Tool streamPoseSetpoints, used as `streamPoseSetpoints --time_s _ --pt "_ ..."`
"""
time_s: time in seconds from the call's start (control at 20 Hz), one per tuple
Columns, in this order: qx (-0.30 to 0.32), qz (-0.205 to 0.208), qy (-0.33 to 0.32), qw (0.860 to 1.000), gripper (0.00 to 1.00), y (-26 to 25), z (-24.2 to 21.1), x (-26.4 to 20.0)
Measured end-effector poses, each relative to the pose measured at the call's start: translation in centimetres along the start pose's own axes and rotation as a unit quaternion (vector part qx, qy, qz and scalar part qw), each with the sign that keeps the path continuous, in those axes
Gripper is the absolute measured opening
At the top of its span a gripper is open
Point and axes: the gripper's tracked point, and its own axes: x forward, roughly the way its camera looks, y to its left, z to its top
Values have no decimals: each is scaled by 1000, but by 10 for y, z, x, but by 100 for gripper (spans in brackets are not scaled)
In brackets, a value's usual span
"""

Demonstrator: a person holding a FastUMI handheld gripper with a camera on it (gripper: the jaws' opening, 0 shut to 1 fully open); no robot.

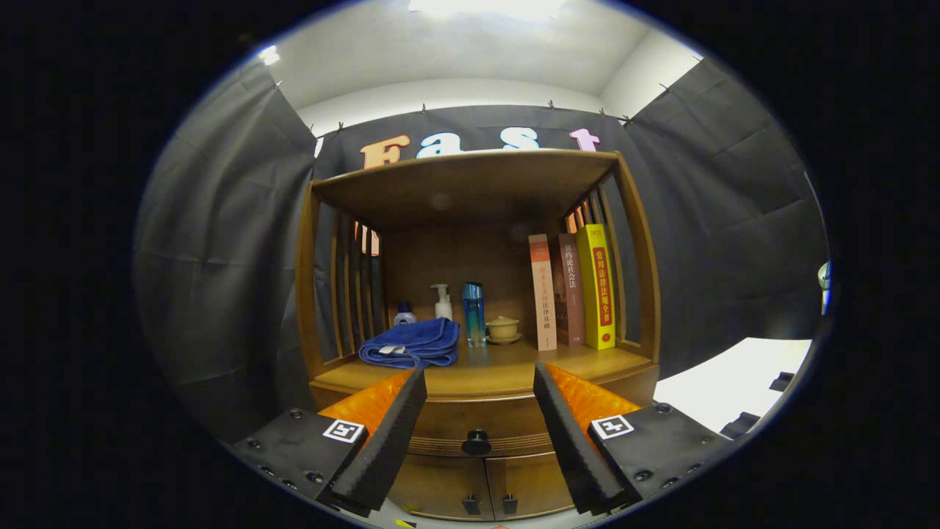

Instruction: Pull open the drawer, take out the items inside it, and place them on the countertop above the cabinet.

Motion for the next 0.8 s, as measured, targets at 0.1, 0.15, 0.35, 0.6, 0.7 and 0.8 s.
streamPoseSetpoints --time_s 0.1,0.15,0.35,0.6,0.7,0.8 --pt "-5 3 -2 1000 97 1 -19 8" --pt "-8 5 0 1000 97 3 -31 13" --pt "-17 5 27 999 97 4 -87 33" --pt "-20 5 72 997 97 3 -143 48" --pt "-23 6 83 996 97 2 -158 54" --pt "-26 3 93 995 97 0 -171 59"
